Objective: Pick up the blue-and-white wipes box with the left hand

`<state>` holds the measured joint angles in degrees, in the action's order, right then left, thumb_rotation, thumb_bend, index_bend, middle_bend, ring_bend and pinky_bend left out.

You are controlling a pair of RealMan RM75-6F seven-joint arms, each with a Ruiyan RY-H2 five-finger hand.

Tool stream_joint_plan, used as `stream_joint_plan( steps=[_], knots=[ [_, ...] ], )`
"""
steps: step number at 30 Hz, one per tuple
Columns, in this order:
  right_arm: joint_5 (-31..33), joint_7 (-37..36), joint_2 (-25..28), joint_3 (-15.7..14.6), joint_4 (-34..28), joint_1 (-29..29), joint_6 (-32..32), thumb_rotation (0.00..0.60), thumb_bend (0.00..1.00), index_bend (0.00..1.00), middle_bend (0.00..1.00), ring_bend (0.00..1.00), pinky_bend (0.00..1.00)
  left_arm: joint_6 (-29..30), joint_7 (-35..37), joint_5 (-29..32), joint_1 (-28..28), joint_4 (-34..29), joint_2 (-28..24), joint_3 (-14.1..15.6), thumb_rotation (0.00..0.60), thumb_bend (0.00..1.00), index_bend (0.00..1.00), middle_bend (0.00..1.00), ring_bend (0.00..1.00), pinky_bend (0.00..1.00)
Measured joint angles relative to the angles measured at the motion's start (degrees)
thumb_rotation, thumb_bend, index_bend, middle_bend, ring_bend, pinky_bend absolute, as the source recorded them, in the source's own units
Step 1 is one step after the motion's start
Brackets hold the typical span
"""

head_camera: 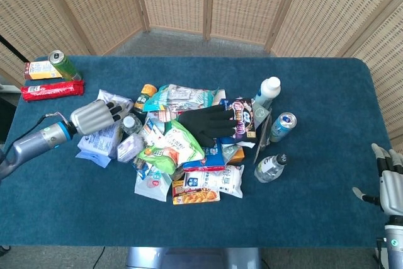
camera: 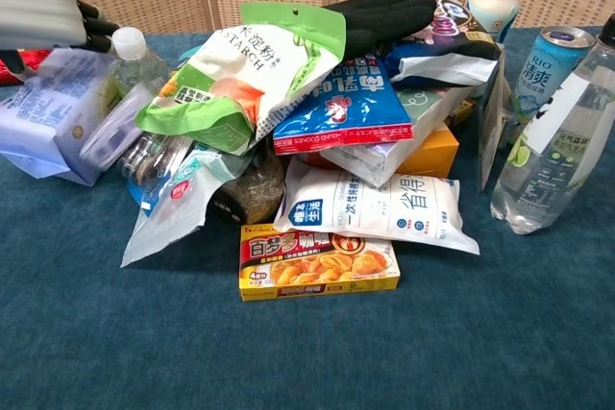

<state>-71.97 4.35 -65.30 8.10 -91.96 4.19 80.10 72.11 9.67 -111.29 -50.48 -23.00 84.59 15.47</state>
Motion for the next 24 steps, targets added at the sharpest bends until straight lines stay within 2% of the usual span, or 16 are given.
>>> stream_joint_plan(
  steps=[6, 12, 19, 24],
  knots=[
    [-0.73, 0.51, -0.22, -0.41, -0.38, 0.11, -0.01, 0.600, 0.00, 0.00, 0.00, 0.00, 0.00, 5.59, -0.29, 1.45, 1.00, -4.23, -6.42, -1.23, 0.600, 0.10, 1.00, 0.96, 0.96, 0.93],
    [-1.69, 1.07, -0.37, -0.74, -0.98, 0.16, 0.42, 0.600, 0.00, 0.00, 0.00, 0.00, 0.00, 10.10, -1.66, 3.31, 1.55, -11.74, -13.54, -3.52, 0.600, 0.11, 1.00, 0.96, 0.95, 0.93],
    [-2.31, 0.97, -0.16, -0.78, -1.59, 0.13, 0.91, 0.600, 0.00, 0.00, 0.00, 0.00, 0.00, 13.41, -4.76, 5.96, 0.99, -24.07, -22.20, -7.92, 0.600, 0.10, 1.00, 0.96, 0.95, 0.92],
    [-2.43, 0.51, 0.08, -0.69, -1.79, 0.10, 1.03, 0.600, 0.00, 0.00, 0.00, 0.00, 0.00, 13.61, -6.89, 8.32, 0.42, -33.49, -27.72, -11.40, 0.600, 0.11, 1.00, 0.95, 0.95, 0.92]
  ],
)
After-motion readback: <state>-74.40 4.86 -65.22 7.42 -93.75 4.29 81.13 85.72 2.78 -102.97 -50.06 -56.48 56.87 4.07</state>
